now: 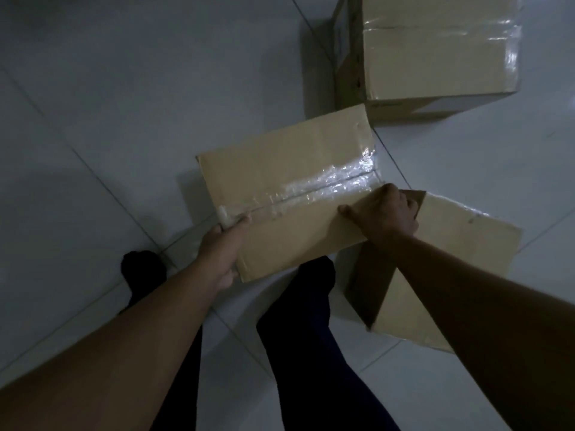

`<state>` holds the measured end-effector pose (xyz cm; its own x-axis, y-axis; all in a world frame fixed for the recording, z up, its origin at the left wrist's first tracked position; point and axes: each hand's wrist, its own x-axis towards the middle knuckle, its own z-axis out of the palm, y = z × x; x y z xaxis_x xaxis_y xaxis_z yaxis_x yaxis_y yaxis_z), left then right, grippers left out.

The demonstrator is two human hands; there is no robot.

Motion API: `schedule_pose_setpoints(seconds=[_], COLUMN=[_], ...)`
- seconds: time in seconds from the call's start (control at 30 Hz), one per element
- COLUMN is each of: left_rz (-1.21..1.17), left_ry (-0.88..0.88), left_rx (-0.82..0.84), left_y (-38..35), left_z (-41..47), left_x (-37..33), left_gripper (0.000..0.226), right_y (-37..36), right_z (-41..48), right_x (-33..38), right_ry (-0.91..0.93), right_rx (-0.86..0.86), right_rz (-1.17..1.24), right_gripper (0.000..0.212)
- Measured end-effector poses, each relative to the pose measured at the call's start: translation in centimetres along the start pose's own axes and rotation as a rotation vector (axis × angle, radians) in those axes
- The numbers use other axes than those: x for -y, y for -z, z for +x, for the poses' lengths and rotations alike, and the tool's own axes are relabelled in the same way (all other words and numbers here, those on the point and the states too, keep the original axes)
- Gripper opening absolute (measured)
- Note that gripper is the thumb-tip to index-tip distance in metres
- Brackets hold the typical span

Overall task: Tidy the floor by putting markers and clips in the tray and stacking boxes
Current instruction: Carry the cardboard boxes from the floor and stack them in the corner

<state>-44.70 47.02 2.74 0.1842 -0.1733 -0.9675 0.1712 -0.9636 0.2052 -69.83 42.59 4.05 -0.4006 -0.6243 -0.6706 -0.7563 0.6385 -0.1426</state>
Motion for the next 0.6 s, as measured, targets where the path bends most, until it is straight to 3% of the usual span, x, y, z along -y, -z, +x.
schedule_pose_setpoints(seconds=[0.17,0.27,0.37,0.47,0.6], left_rz=[-0.091,-0.152,-0.186,-0.192,-0.164], left_ry=[-0.044,-0.029,-0.072,-0.148,-0.196], left_rx=[-0.079,-0.112,-0.193,-0.295,-0.35], left_y=[3.7,7.8,13.4,18.7,27.4], left_z=[-5.6,-10.1,-16.3,-21.9,-30.0], left_x=[-0.1,-0.3,-0.8,-1.7,-3.9], left_gripper=[0.062,0.047,0.064,0.048,0.06], right_y=[3.1,5.7,9.0,12.2,15.9], right_z=[-5.8,-10.9,-17.2,-22.8,-30.8], right_x=[1.9,4.4,8.7,12.5,19.7], right_ry=[0.024,0.07,0.123,0.119,0.197], right_rx=[0.054,0.08,0.22,0.426,0.521], right_rz=[0.249,0.331,0.428,0.479,0.429], right_gripper=[0.093,0.087,0.069,0.051,0.048])
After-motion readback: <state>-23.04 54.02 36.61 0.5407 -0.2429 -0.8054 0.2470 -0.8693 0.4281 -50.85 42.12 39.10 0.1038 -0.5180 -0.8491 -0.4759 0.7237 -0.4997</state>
